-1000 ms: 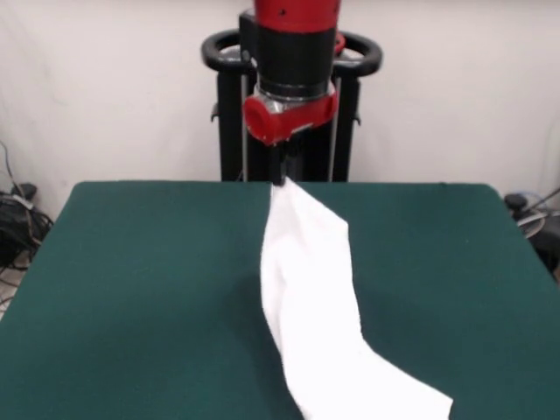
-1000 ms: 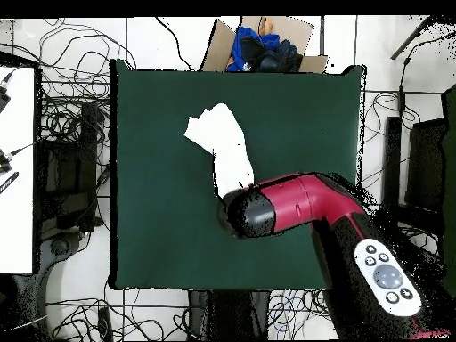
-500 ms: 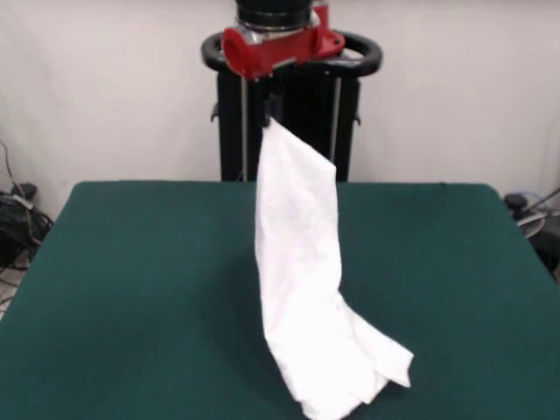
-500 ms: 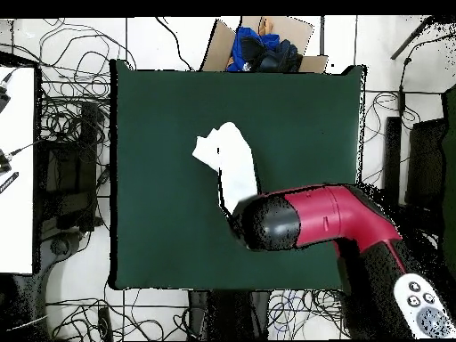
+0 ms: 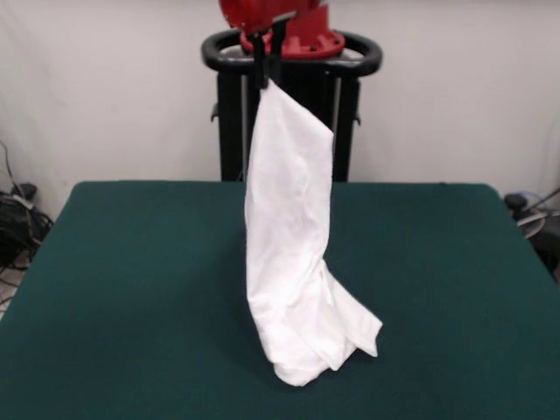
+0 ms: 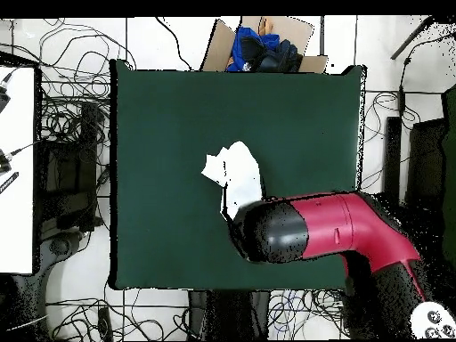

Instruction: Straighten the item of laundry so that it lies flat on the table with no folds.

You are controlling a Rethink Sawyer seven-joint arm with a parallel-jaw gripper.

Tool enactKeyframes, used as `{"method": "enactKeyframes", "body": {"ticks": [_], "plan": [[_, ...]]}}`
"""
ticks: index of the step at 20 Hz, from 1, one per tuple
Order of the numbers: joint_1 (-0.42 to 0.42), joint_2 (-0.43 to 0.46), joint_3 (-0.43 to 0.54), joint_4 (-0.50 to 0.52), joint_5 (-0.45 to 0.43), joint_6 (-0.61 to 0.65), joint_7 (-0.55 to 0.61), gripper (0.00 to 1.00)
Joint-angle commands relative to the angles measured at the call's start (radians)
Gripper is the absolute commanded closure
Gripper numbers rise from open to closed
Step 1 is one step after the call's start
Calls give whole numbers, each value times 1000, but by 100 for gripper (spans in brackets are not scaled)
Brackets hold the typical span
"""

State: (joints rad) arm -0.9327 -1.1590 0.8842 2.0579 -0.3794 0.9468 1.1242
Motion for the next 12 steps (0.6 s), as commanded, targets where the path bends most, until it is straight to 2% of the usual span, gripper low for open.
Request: {"method": "enactKeyframes", "body": {"ticks": [1, 12], "plan": [[12, -11, 74, 80, 33, 97, -154, 100], [-11, -46, 105, 88, 70, 127, -171, 100]]}}
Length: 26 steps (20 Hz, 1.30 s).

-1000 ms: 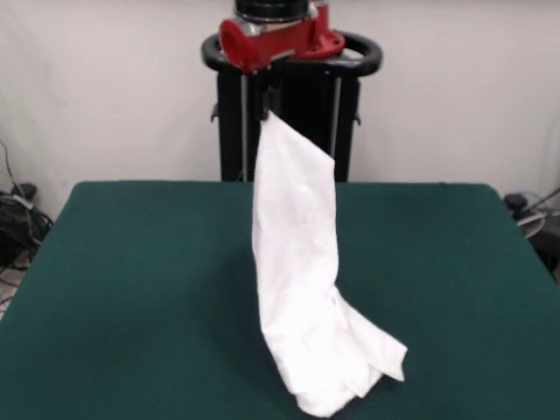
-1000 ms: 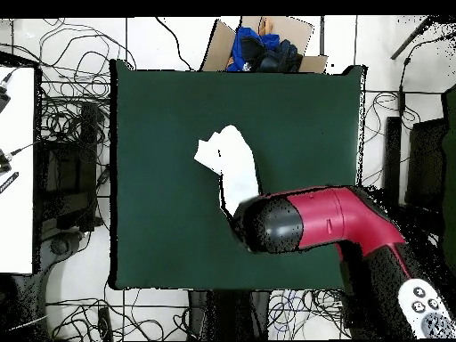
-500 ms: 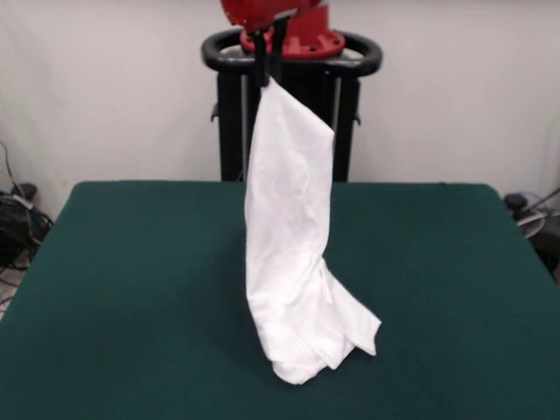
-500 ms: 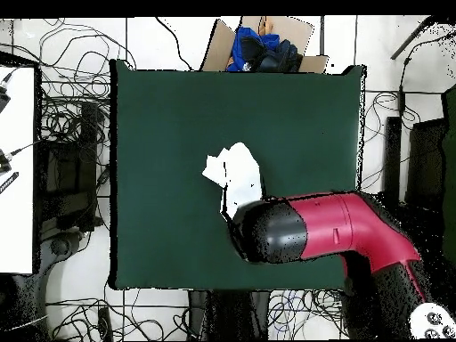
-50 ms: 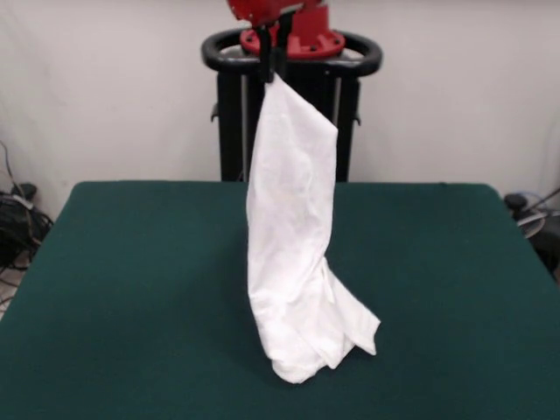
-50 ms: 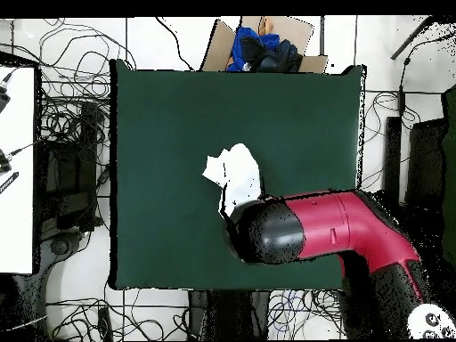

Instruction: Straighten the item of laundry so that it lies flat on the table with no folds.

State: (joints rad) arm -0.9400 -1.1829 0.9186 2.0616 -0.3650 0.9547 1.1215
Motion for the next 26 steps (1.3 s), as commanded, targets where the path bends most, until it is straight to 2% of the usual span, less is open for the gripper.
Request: {"method": "enactKeyframes", "body": {"ticks": [1, 7, 15, 20, 26], "plan": [[-5, -23, 73, 83, 57, 121, -166, 100], [14, -1, 47, 76, 17, 131, -131, 100], [80, 73, -2, 59, -11, 82, -6, 100], [112, 88, -15, 49, 9, 66, 37, 100], [81, 65, -3, 82, 50, 45, 9, 100]]}}
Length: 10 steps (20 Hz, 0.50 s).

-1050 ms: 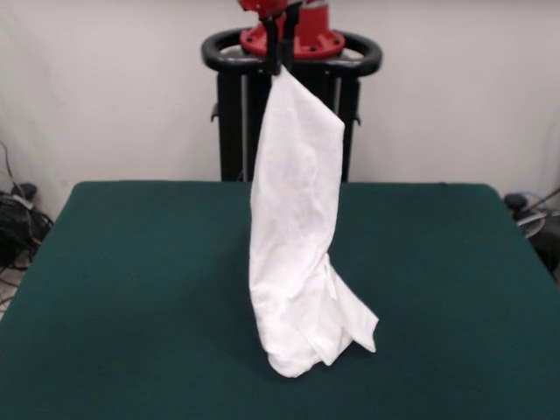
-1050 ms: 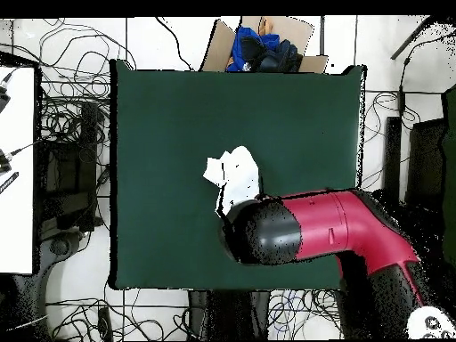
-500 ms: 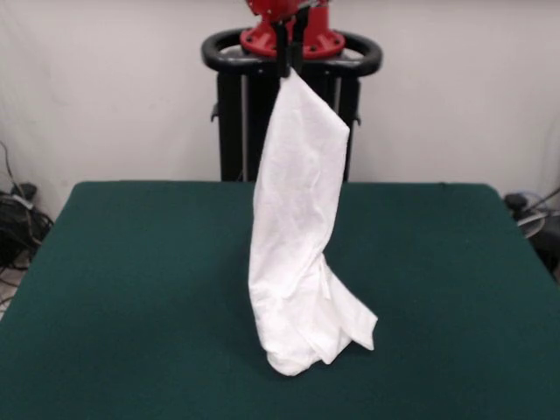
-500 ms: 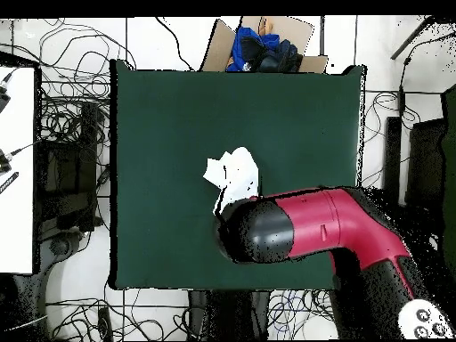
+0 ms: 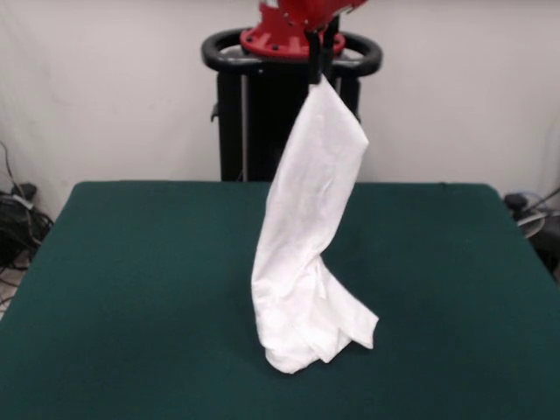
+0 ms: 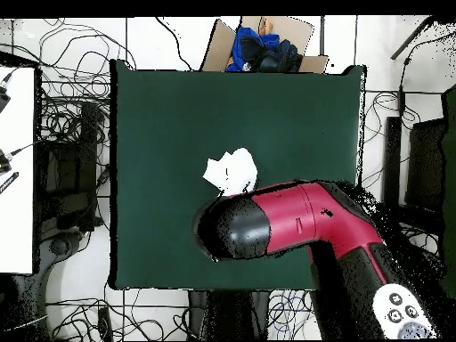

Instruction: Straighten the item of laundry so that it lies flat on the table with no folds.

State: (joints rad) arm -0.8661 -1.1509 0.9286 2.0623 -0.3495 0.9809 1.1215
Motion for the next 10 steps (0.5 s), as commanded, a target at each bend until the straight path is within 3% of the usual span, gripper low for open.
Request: {"method": "enactKeyframes", "body": {"ticks": [1, 5, 10], "plan": [[2, 31, -10, 91, 43, 14, 7, 100], [9, 78, -24, 115, 32, -25, 33, 100], [68, 152, -105, 93, -68, 2, 100, 100]]}}
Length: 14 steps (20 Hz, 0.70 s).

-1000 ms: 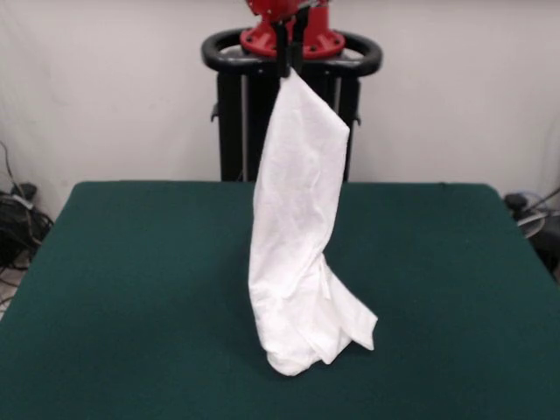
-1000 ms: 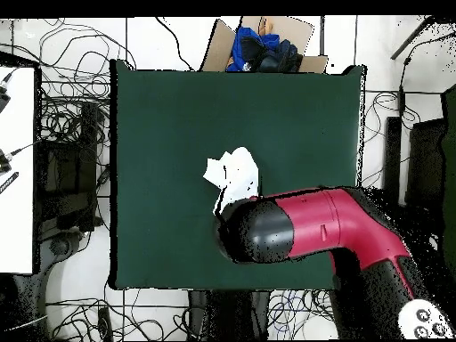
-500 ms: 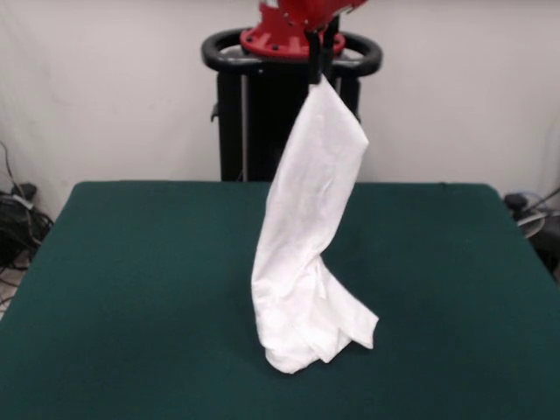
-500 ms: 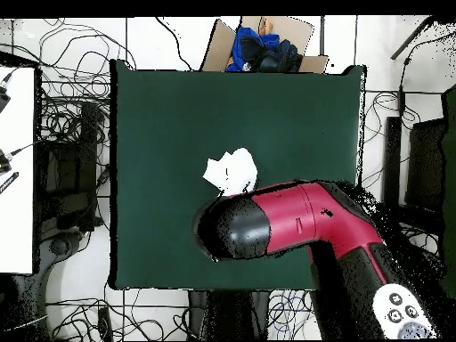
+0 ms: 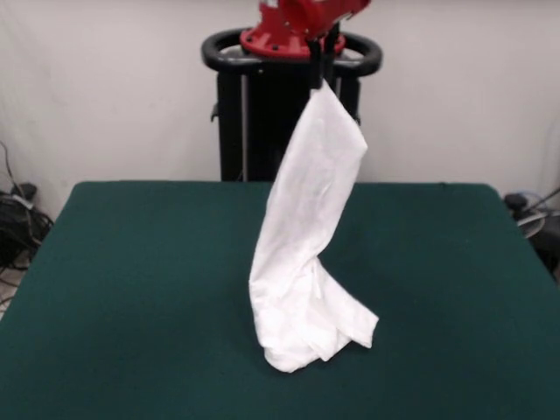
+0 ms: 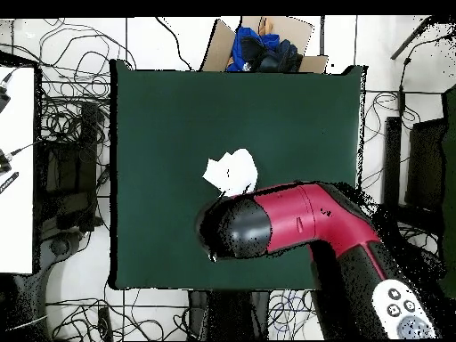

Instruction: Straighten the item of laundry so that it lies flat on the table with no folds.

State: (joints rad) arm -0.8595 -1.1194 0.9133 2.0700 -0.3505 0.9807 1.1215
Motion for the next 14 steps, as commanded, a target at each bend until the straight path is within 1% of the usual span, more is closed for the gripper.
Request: {"method": "enactKeyframes", "body": {"ticks": [1, 4, 10, 13, 14], "plan": [[71, 137, -105, 80, -84, -2, 111, 100], [107, 203, -160, 58, -161, -44, 149, 100], [143, 301, -239, 31, -279, -123, 162, 100], [151, 317, -264, 23, -313, -115, 152, 100], [163, 321, -282, 13, -337, -79, 151, 100]]}}
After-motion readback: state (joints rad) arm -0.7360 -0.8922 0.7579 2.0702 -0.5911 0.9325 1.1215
